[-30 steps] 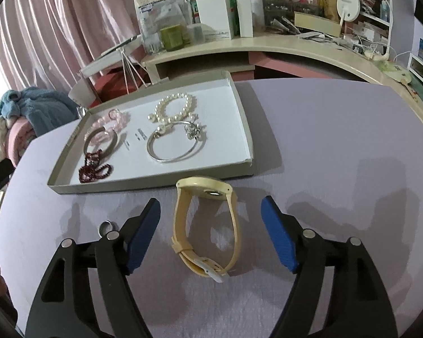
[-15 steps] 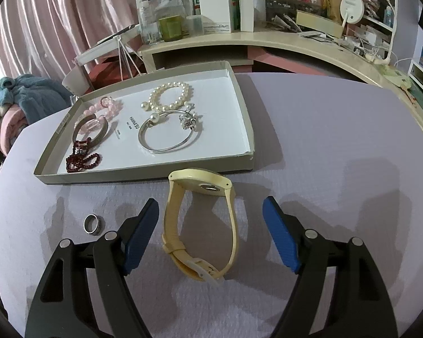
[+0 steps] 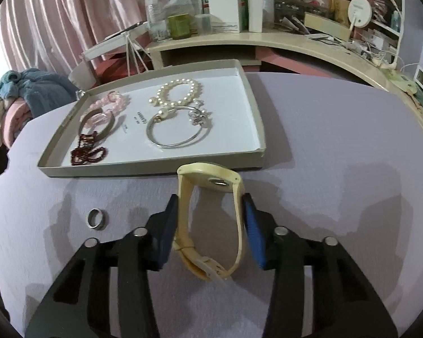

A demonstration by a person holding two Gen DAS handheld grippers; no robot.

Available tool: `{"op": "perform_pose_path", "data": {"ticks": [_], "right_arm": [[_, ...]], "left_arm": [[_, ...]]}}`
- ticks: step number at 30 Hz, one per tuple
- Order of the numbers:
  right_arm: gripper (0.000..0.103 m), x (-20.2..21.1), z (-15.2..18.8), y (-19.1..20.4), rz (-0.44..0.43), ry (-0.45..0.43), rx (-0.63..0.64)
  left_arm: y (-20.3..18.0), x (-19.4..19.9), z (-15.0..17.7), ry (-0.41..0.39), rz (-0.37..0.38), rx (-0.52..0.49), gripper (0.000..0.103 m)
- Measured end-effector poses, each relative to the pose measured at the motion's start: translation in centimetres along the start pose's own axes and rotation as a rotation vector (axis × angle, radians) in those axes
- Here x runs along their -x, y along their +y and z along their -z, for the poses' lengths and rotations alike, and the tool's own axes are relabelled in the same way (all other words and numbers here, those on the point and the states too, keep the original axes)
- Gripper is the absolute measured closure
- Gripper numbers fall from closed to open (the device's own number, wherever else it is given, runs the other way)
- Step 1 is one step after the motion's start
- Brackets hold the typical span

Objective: Organize jewelry
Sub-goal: 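Grasp the yellow strap watch by its strap with the right tool, then grasp the silver ring with the left tool while the right tool holds the watch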

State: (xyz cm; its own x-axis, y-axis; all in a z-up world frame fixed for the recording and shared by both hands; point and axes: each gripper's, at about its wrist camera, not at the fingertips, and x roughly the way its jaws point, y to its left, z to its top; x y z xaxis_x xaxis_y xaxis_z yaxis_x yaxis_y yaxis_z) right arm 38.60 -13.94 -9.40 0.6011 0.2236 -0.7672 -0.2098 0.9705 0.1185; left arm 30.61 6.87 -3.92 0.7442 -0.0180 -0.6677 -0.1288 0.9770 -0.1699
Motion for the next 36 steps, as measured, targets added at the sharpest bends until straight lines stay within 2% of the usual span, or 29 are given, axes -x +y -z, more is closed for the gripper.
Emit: {"op": "perform_pose_path", "data": {"ticks": [9, 15, 31, 36], "right_arm": [[0.063, 1.9, -0.9, -1.4, -0.01, -0.075, -0.074], [0.063, 2.1, -1.4, -2.2, -0.004, -0.086, -0.101], [0.063, 2.1, -1.4, -2.2, -0.012, -0.085, -0.105], [0.063, 2.1, -1.4, -2.2, -0.012, -0.086, -0.106]], "left_arm": [[-4.1, -3.1, 2.0, 0.081, 0.053, -0.095, 0.018], [-6.4, -5.2, 3.2, 0.119, 0.038, -0.15, 0.019], [-7.5, -7.5, 3.8, 0.164, 0.001, -0.161, 0.04], [-7.8, -7.8, 3.8, 0.167, -0.005, -0.162, 0.043]]}}
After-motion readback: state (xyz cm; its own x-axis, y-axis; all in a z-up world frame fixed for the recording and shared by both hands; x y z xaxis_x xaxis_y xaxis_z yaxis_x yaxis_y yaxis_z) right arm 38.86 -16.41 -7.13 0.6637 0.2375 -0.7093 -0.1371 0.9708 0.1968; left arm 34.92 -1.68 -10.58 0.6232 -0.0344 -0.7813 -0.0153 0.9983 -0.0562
